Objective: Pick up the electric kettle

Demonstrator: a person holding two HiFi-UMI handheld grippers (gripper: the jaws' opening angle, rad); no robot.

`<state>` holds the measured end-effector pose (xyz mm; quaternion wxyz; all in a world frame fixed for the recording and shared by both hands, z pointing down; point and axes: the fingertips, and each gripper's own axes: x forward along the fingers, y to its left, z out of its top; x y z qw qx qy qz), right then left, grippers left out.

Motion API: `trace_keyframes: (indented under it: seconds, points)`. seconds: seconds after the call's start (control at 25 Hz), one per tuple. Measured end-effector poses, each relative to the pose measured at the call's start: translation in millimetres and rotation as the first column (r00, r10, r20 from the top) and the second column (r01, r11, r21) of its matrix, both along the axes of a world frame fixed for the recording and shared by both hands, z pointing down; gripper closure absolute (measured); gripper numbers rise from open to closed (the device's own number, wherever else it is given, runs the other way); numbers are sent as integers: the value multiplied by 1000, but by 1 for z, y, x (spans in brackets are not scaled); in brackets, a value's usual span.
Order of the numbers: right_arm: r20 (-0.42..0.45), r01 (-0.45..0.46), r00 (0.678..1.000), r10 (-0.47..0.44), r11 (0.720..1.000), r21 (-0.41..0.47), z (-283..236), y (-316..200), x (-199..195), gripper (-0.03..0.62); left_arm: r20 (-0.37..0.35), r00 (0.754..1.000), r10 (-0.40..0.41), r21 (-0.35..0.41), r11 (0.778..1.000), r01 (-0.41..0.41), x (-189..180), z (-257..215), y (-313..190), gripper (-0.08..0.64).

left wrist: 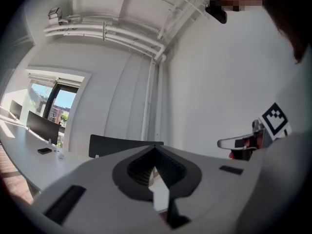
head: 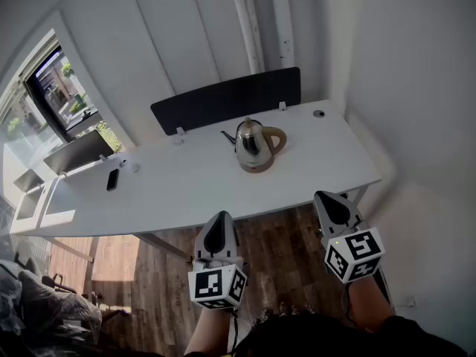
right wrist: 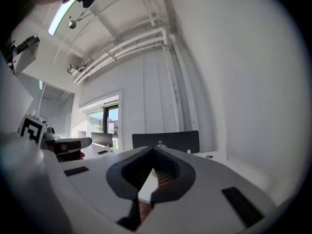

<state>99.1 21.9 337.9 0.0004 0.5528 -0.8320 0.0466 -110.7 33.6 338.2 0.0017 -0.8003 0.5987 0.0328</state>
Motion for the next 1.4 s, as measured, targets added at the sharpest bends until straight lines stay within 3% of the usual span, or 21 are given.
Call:
trace_keyframes:
  seconds: [0.64, 0.88, 1.4]
  points:
    - [-1, 4, 1000, -4, 1000, -9, 6, -1, 8, 588, -39, 999, -9, -18, 1000, 9, 6, 7, 6, 558]
    - [50, 53, 997, -51, 998, -31, 10, 0, 10, 588, -35, 999, -8, -32, 999, 7, 15, 13, 9, 558]
    - [46, 100, 994, -99, 994, -37, 25, 11, 23, 588, -52, 998, -23, -47, 999, 21, 39, 26, 26, 558]
